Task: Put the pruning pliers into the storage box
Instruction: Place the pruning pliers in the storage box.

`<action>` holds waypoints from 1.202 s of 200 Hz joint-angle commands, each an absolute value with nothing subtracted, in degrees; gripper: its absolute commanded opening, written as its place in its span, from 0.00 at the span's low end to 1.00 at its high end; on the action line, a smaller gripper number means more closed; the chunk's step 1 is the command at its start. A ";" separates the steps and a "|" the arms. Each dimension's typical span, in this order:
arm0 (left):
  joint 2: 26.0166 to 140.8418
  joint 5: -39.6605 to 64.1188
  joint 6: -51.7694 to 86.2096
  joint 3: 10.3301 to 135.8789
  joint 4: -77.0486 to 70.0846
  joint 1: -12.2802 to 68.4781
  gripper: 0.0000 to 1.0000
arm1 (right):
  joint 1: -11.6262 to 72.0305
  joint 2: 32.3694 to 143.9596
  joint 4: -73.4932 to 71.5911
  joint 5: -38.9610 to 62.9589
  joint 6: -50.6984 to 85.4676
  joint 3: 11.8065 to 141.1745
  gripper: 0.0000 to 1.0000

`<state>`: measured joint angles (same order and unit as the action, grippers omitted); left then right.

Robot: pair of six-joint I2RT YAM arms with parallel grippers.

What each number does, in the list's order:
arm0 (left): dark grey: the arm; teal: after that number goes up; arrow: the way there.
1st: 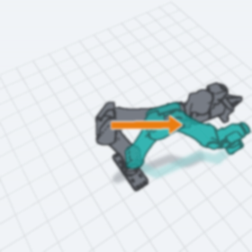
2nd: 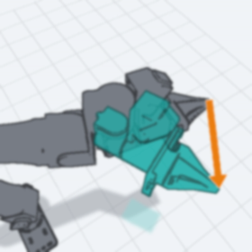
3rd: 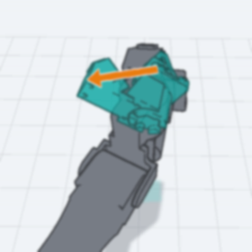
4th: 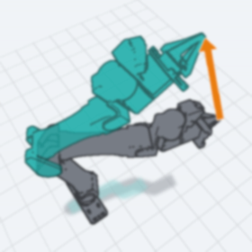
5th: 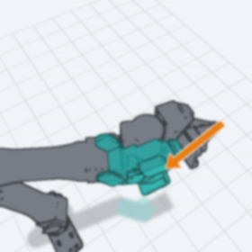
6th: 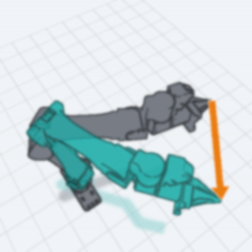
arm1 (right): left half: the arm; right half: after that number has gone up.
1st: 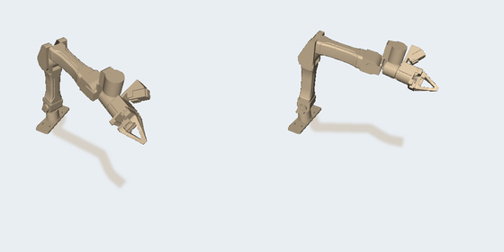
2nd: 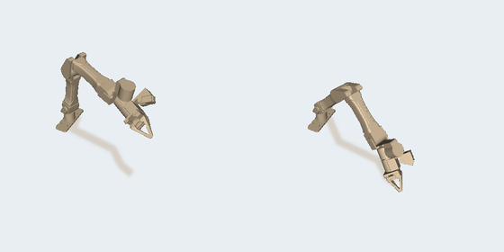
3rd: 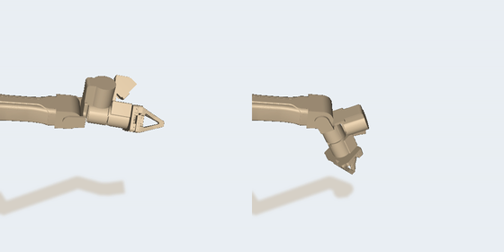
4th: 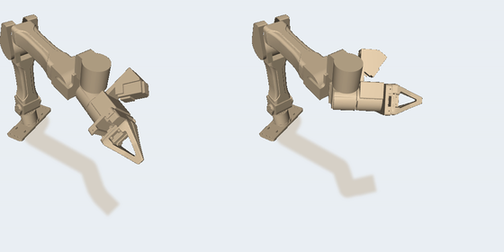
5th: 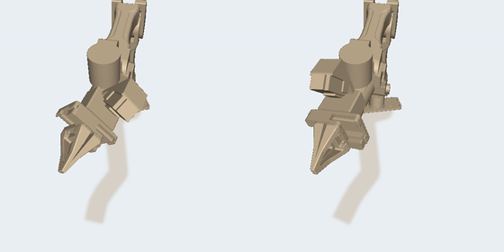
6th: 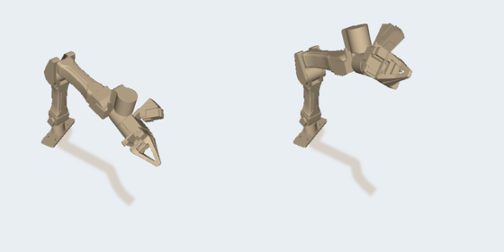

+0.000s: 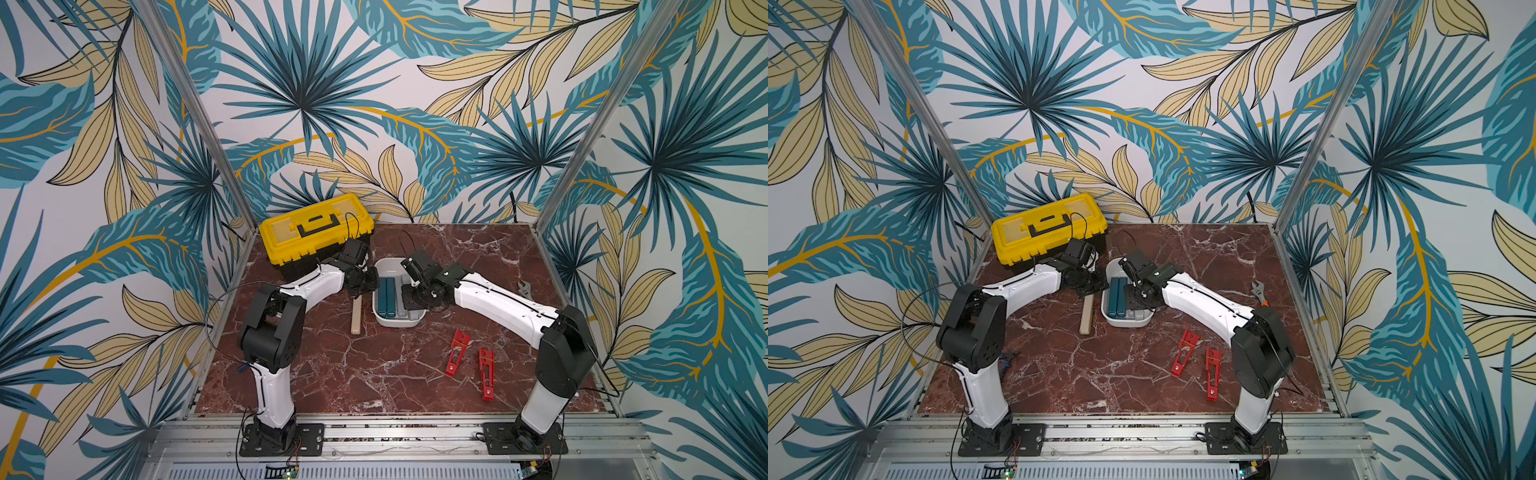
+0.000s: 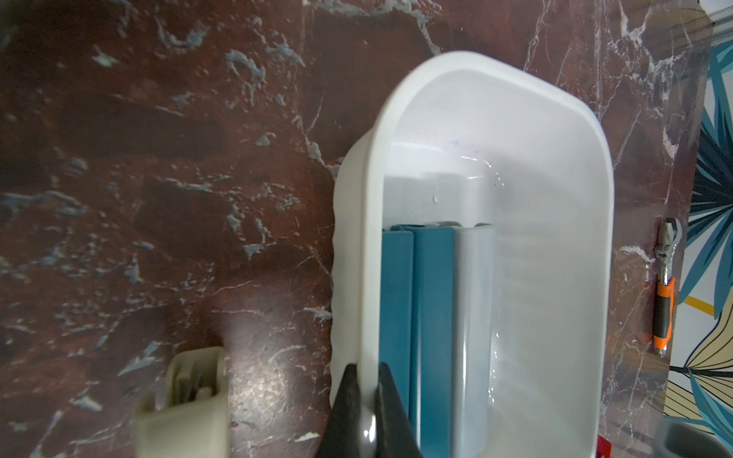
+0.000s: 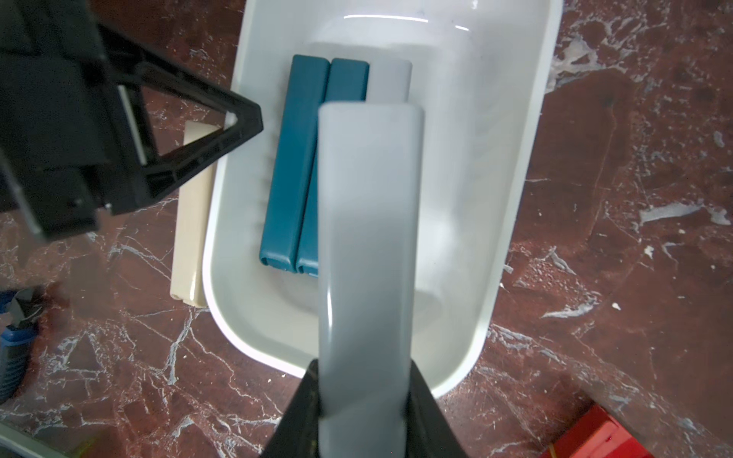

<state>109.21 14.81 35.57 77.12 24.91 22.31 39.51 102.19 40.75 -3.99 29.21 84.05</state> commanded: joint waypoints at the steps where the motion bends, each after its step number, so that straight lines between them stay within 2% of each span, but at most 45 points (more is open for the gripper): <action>1: 106.44 15.73 36.41 76.57 22.77 22.39 0.00 | 38.06 103.95 39.16 -3.15 27.71 85.02 0.00; 120: 106.44 15.99 36.20 75.58 21.52 22.06 0.00 | 35.35 112.88 35.00 -2.56 28.39 88.35 0.00; 240: 106.79 16.52 36.29 74.31 20.46 21.58 0.00 | 34.03 113.63 34.18 -3.42 28.07 87.45 0.00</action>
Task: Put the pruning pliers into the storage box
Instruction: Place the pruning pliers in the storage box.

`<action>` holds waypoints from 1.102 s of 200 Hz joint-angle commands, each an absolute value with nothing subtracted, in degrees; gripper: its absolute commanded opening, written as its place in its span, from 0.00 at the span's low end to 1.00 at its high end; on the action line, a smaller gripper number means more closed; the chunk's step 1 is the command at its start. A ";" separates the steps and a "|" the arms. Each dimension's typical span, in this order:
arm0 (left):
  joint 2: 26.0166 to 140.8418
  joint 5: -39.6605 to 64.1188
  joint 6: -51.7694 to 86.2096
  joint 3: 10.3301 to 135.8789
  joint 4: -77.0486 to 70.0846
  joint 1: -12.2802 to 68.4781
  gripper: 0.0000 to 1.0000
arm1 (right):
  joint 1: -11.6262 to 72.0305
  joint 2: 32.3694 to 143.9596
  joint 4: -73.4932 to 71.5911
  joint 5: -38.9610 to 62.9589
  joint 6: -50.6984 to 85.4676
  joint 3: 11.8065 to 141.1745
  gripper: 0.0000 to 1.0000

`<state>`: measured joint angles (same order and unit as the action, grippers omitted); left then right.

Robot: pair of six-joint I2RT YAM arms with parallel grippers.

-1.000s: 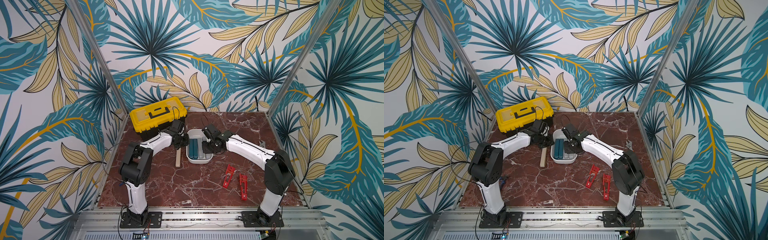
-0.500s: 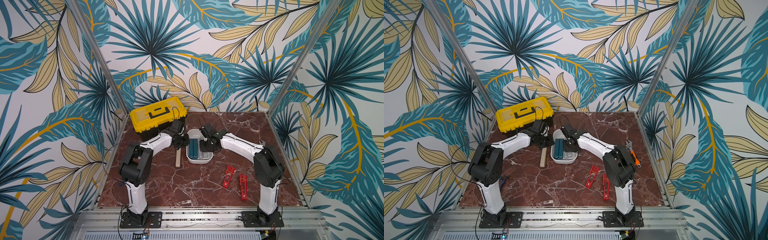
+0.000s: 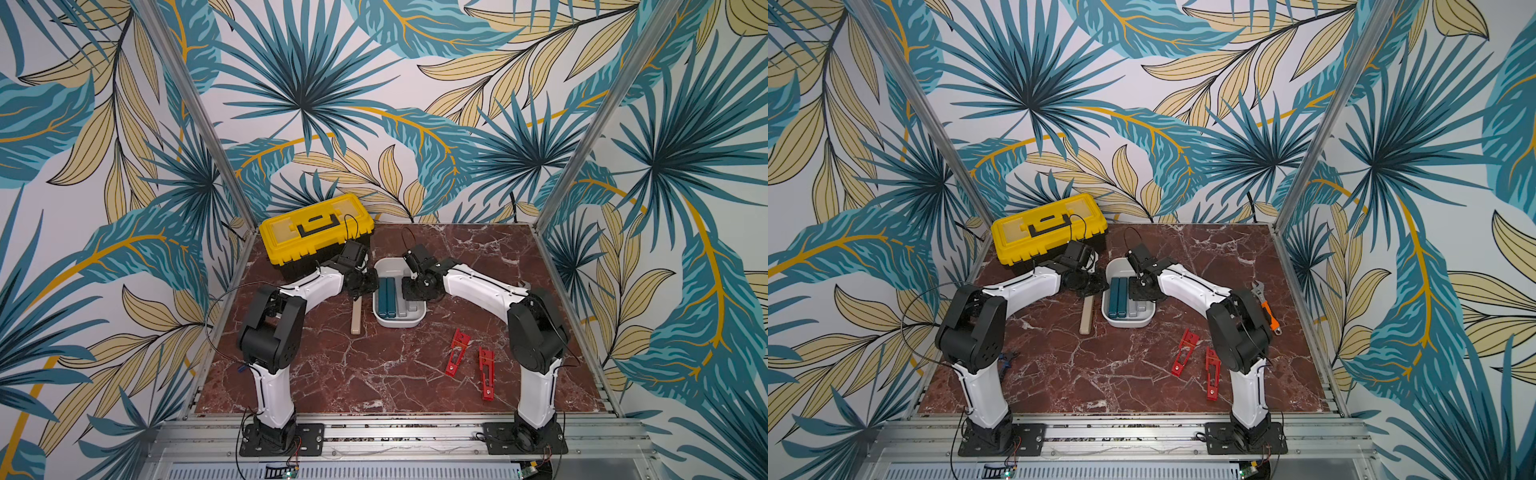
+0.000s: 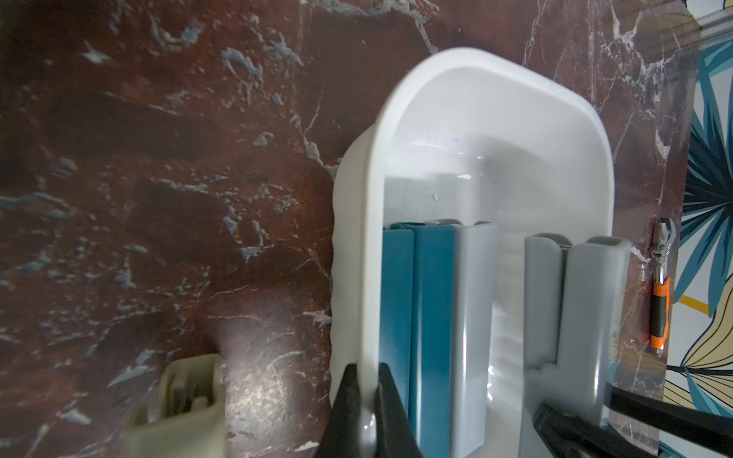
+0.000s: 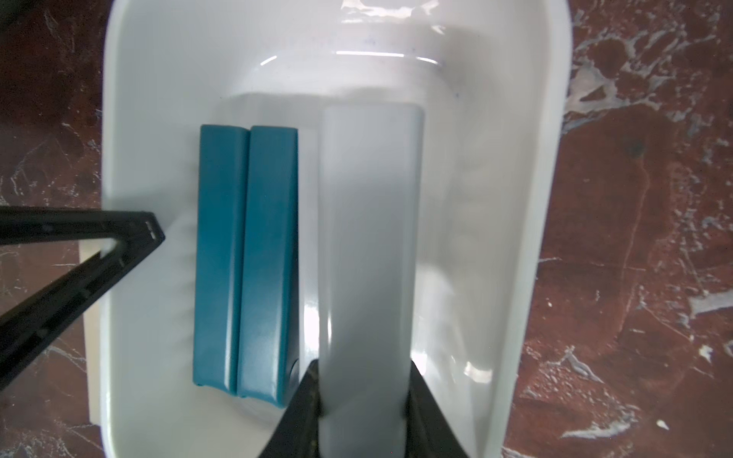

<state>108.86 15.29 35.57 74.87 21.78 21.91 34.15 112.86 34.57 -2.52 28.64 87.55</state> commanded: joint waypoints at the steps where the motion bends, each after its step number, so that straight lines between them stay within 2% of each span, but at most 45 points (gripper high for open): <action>1: 106.79 16.52 36.25 74.33 20.47 21.56 0.00 | 34.02 113.64 34.23 -3.51 28.10 87.49 0.00; 66: 107.04 16.85 36.21 73.84 20.05 21.46 0.00 | 34.06 113.88 35.29 -7.35 28.65 87.45 0.00; 220: 106.78 17.42 36.73 72.25 18.45 21.18 0.00 | 34.02 119.04 33.58 -5.36 29.71 88.51 0.00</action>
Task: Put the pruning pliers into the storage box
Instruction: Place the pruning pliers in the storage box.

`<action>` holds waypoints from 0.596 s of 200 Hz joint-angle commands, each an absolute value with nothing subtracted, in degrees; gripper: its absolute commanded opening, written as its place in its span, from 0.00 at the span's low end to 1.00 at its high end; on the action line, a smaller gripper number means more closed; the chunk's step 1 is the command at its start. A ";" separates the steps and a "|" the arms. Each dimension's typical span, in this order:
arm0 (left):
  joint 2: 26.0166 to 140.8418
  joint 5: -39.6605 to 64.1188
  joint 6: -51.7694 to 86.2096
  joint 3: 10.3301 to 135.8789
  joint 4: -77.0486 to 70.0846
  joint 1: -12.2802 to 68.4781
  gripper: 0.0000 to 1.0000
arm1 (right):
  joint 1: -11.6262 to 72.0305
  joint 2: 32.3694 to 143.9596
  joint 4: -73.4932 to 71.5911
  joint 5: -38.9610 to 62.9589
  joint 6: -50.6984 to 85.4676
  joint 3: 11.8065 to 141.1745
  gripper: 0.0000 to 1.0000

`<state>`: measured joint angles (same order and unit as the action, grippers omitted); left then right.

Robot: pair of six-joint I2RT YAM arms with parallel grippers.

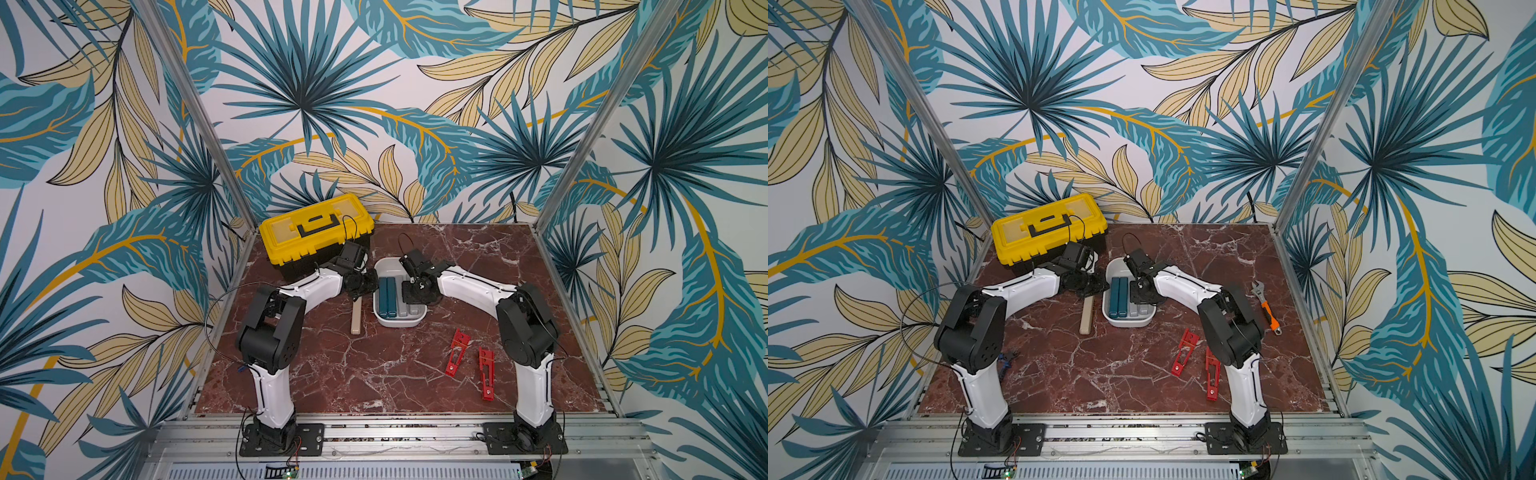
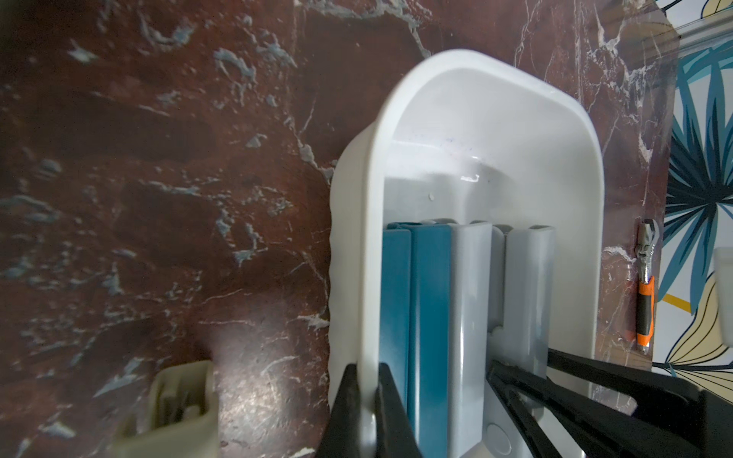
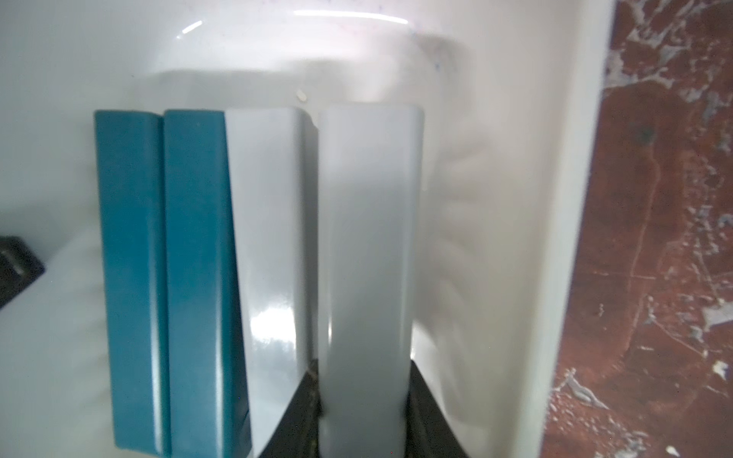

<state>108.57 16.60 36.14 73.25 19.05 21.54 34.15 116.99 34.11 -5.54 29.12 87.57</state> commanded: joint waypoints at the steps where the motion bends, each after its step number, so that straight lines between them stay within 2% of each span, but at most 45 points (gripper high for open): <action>1: 106.83 17.45 36.73 72.29 18.45 21.18 0.00 | 34.06 119.07 33.58 -5.36 29.71 88.51 0.00; 119: 107.84 17.74 36.82 73.08 18.79 21.18 0.00 | 34.06 120.66 32.17 -4.26 29.73 88.95 0.00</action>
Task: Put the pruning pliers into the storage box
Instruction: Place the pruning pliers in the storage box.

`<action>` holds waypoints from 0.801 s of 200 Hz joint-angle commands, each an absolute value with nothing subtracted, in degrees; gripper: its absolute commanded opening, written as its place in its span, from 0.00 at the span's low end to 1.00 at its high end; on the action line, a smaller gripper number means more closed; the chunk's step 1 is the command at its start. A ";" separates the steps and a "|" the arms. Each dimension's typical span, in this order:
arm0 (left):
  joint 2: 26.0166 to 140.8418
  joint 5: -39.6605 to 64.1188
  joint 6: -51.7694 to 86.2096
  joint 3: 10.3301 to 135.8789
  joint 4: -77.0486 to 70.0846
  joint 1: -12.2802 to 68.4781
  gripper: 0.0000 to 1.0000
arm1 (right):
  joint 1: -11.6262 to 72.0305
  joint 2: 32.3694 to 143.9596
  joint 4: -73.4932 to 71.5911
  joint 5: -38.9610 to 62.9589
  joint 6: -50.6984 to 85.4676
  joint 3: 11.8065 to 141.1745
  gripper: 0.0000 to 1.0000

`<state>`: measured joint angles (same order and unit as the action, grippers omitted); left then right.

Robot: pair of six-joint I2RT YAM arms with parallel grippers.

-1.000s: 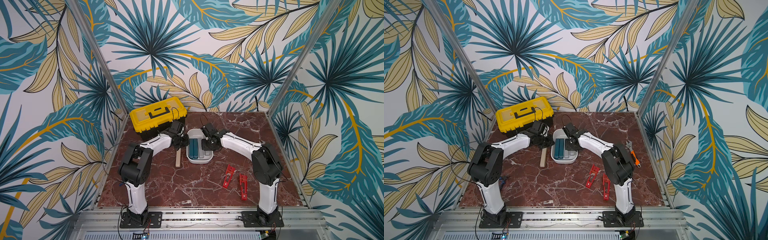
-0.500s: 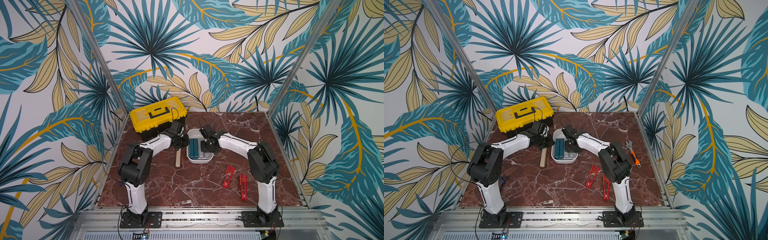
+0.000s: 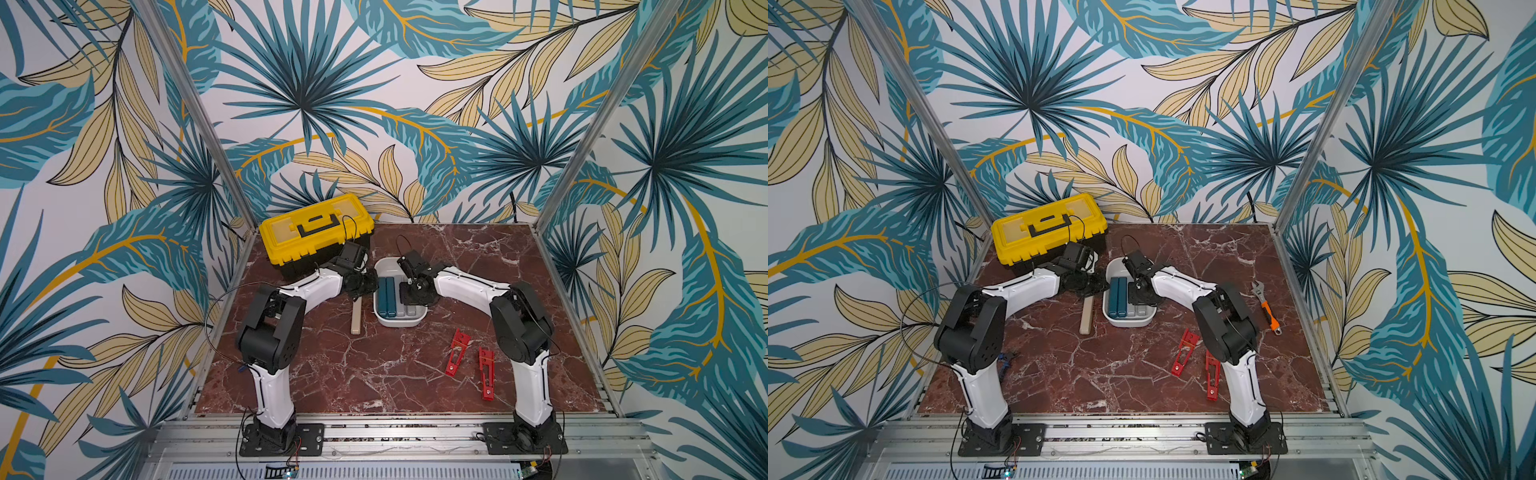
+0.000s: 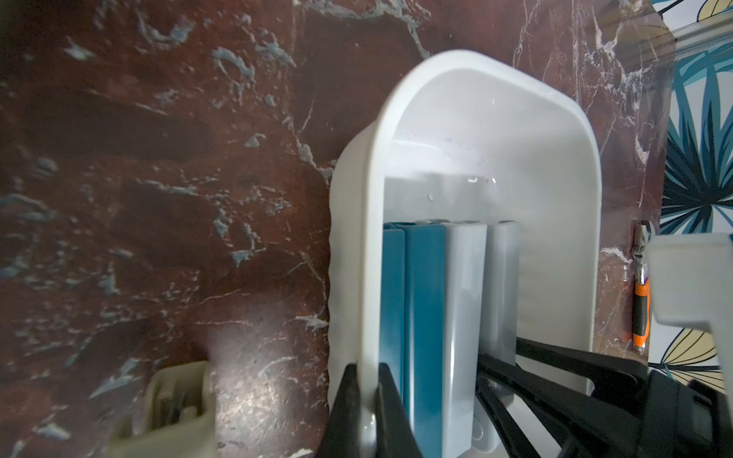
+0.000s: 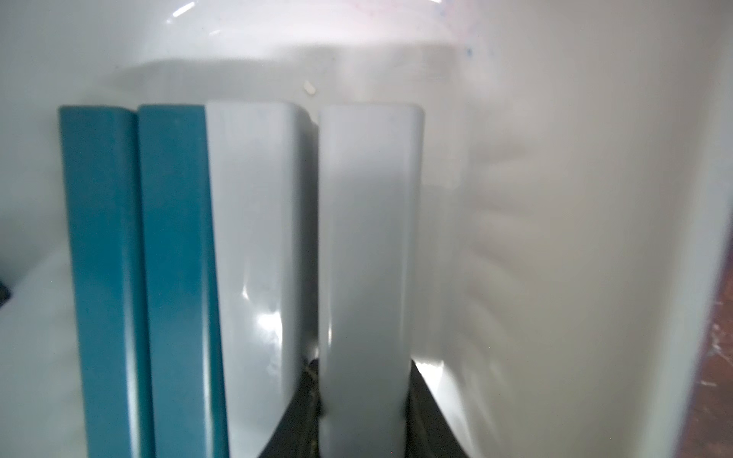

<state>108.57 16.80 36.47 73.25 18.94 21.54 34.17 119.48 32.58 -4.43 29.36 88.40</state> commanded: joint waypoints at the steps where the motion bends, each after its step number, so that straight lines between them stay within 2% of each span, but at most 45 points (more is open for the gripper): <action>1: 107.84 17.75 36.78 73.06 18.80 21.14 0.00 | 34.04 120.67 32.17 -4.28 29.67 88.95 0.00; 58: 107.93 17.89 37.17 72.96 18.54 21.18 0.00 | 34.02 120.19 32.70 -4.89 29.58 89.03 0.00; 98: 107.93 18.10 37.26 72.77 18.28 21.25 0.00 | 34.01 119.91 33.51 -5.52 29.87 89.46 0.13; 160: 107.93 18.61 37.51 72.59 17.59 21.26 0.00 | 34.07 118.87 34.54 -6.59 29.81 89.76 0.23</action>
<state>108.57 16.97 36.73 73.25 18.85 21.54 34.15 119.52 33.06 -4.99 29.54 88.95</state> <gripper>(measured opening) 0.082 0.302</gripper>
